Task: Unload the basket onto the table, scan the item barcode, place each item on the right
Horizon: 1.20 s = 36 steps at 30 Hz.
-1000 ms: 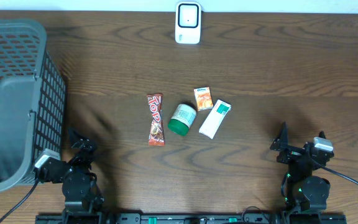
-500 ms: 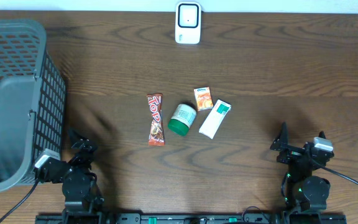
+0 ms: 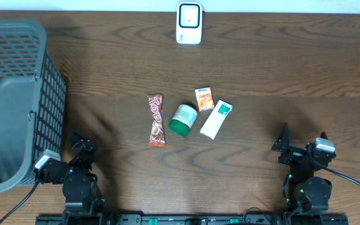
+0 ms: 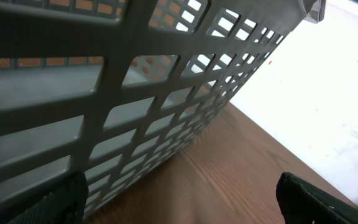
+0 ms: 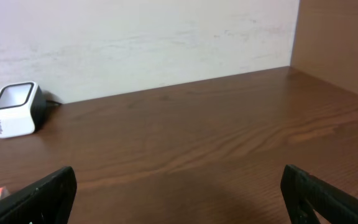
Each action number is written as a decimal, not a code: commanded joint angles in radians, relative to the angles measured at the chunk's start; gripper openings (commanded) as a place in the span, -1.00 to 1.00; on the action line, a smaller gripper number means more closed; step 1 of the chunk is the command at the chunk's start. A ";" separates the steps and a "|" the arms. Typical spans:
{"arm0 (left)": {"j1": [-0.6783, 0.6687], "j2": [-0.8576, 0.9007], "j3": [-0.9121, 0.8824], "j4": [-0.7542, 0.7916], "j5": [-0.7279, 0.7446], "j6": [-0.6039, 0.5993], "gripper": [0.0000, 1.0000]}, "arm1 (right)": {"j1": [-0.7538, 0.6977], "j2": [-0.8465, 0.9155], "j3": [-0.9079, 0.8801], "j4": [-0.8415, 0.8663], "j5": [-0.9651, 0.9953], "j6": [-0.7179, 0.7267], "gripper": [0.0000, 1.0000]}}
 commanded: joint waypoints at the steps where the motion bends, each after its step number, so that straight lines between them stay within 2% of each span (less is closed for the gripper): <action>1: 0.003 -0.008 -0.018 -0.022 -0.020 0.002 0.94 | -0.003 -0.001 -0.001 -0.003 0.000 -0.006 0.99; 30: 0.003 -0.008 -0.018 -0.022 -0.020 0.002 0.94 | -0.005 -0.001 -0.001 0.009 -0.014 -0.002 0.99; 33: 0.003 -0.008 -0.018 -0.022 -0.020 0.002 0.94 | -0.004 -0.001 -0.001 0.031 -0.095 0.050 0.98; 36: 0.003 -0.008 -0.018 -0.022 -0.020 0.002 0.94 | -0.004 -0.001 0.011 0.037 -0.306 0.047 0.99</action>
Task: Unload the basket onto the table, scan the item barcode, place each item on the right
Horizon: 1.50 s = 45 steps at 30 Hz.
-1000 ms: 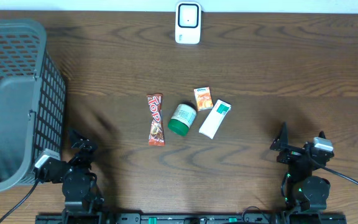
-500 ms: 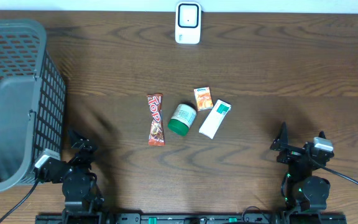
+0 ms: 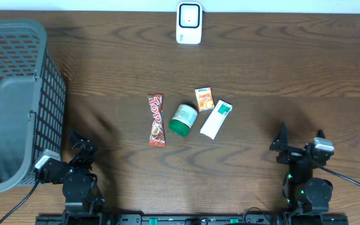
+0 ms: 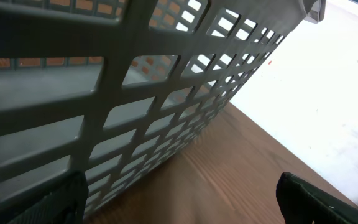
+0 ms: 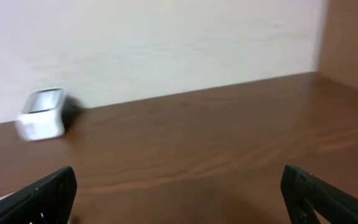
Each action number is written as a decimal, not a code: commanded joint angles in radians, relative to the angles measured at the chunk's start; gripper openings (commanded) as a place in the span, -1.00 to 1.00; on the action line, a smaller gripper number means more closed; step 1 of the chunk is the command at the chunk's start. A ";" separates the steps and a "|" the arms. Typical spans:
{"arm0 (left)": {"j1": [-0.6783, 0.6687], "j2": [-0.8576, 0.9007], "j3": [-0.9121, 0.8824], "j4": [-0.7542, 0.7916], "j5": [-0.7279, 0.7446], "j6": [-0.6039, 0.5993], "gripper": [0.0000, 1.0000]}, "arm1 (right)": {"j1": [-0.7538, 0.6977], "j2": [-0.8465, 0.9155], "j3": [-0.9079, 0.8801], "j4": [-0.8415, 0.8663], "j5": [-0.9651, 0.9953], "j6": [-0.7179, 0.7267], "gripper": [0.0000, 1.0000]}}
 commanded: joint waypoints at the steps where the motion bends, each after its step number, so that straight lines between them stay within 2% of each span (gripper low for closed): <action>1: 0.003 -0.008 -0.018 -0.022 -0.019 0.002 0.94 | -0.004 0.000 0.023 -0.005 -0.241 0.023 0.99; 5: 0.003 -0.007 -0.018 -0.022 -0.019 0.002 0.94 | -0.004 0.027 0.100 -0.086 -0.248 0.034 0.98; 10: 0.003 -0.007 -0.018 -0.022 -0.020 0.002 0.94 | -0.004 0.213 0.268 -0.247 -0.223 0.035 0.99; 15: 0.003 -0.007 -0.018 -0.022 -0.019 0.002 0.94 | 0.014 0.578 0.534 -0.426 -0.236 0.034 0.99; 20: 0.003 -0.007 -0.018 -0.022 -0.020 0.002 0.94 | 0.110 0.947 0.851 -0.682 -0.243 0.022 0.99; 24: 0.003 -0.007 -0.018 -0.022 -0.020 0.002 0.94 | 0.180 1.176 1.030 -0.796 -0.364 0.015 0.99; 27: 0.003 -0.007 -0.018 -0.022 -0.019 0.002 0.94 | 0.204 1.292 1.071 -0.790 -0.524 0.014 0.98; 30: 0.003 -0.007 -0.018 -0.022 -0.020 0.002 0.94 | 0.214 1.373 1.072 -0.743 -0.649 -0.103 0.99; 32: 0.003 -0.007 -0.018 -0.022 -0.020 0.002 0.94 | 0.227 1.416 1.072 -0.745 -0.665 -0.106 0.99; 34: 0.003 -0.007 -0.018 -0.022 -0.020 0.002 0.94 | 0.243 1.456 1.072 -0.754 -0.663 -0.024 0.99; 38: 0.003 -0.007 -0.018 -0.022 -0.020 0.002 0.95 | 0.270 1.530 1.072 -0.755 -0.646 0.254 0.99; 40: 0.003 -0.007 -0.018 -0.022 -0.020 0.002 0.94 | 0.282 1.553 1.072 -0.766 -0.624 0.335 0.98; 45: 0.003 -0.007 -0.018 -0.022 -0.020 0.002 0.94 | 0.304 1.571 1.072 -0.761 -0.612 0.349 0.99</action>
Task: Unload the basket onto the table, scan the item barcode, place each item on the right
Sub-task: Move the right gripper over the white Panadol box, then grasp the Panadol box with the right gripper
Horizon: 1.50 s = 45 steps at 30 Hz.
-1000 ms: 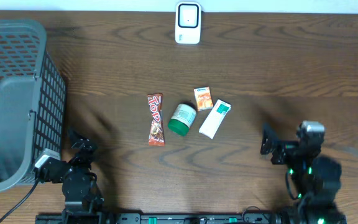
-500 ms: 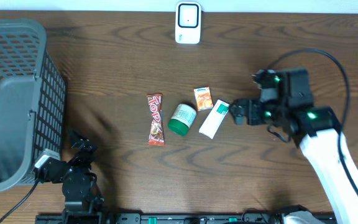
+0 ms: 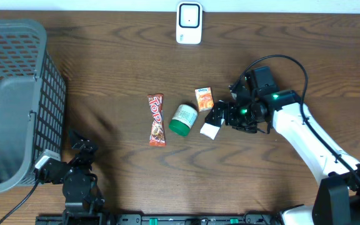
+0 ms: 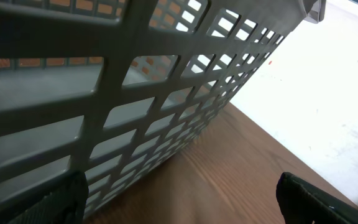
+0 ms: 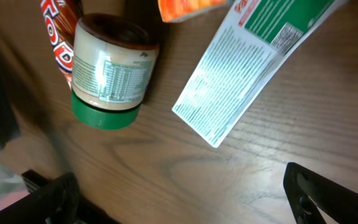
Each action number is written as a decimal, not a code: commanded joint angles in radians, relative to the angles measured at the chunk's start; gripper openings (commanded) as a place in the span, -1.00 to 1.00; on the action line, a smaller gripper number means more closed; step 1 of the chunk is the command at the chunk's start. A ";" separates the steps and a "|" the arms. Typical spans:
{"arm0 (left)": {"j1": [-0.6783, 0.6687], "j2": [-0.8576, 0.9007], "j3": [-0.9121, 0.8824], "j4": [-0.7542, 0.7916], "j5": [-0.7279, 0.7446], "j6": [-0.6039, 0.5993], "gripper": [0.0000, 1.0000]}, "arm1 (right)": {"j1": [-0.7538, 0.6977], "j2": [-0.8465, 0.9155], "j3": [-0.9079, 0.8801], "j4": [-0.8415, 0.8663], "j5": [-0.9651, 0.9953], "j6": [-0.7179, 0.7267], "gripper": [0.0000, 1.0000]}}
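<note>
The white barcode scanner [image 3: 189,24] stands at the table's far edge. Mid-table lie a red candy bar [image 3: 156,120], a green-capped jar [image 3: 183,119], a small orange box [image 3: 204,99] and a white-and-green packet [image 3: 210,130]. My right gripper [image 3: 220,115] hovers open over the packet. In the right wrist view the packet [image 5: 253,68], with a barcode near its upper end, lies beside the jar [image 5: 107,78]. The dark fingertips [image 5: 325,198] are spread wide with nothing between them. My left gripper [image 3: 80,145] rests open at the front left.
A large grey mesh basket [image 3: 11,100] fills the left side of the table. It looms close in the left wrist view, the basket wall [image 4: 104,93] right ahead of the left gripper [image 4: 179,205]. The right arm's cable arcs over the table's right half.
My right arm has left its parked spot at the front right and now reaches over the white-and-green packet mid-table, pointing down, jaws open. The items and the left arm are unchanged.
Both arms were parked at the table's front edge, the right wrist camera looking toward the scanner. The right gripper then turned slightly left at its parked spot. Now it is extended over the items, open above the packet. Nothing has been picked up.
</note>
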 commanded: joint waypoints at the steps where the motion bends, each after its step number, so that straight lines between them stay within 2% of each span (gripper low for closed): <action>1: 0.003 -0.006 -0.018 -0.022 -0.019 0.002 0.94 | 0.021 0.005 0.016 0.015 0.009 0.080 0.98; 4: 0.003 -0.006 -0.018 -0.022 -0.019 0.002 0.94 | 0.026 0.005 0.016 0.035 0.018 0.081 0.98; 8: 0.003 -0.006 -0.018 -0.022 -0.019 0.002 0.95 | 0.027 0.005 0.016 -0.001 0.153 0.255 0.99; 16: 0.003 -0.006 -0.018 -0.022 -0.019 0.002 0.94 | 0.065 0.011 0.016 -0.026 0.302 0.366 0.98; 32: 0.003 -0.006 -0.018 -0.022 -0.019 0.002 0.94 | 0.084 0.274 0.078 0.069 0.312 0.378 0.95; 42: 0.003 -0.006 -0.018 -0.022 -0.019 0.002 0.94 | 0.084 0.362 0.170 0.089 0.324 0.370 0.94; 45: 0.003 -0.006 -0.018 -0.022 -0.019 0.002 0.94 | 0.084 0.370 0.175 0.090 0.338 0.371 0.88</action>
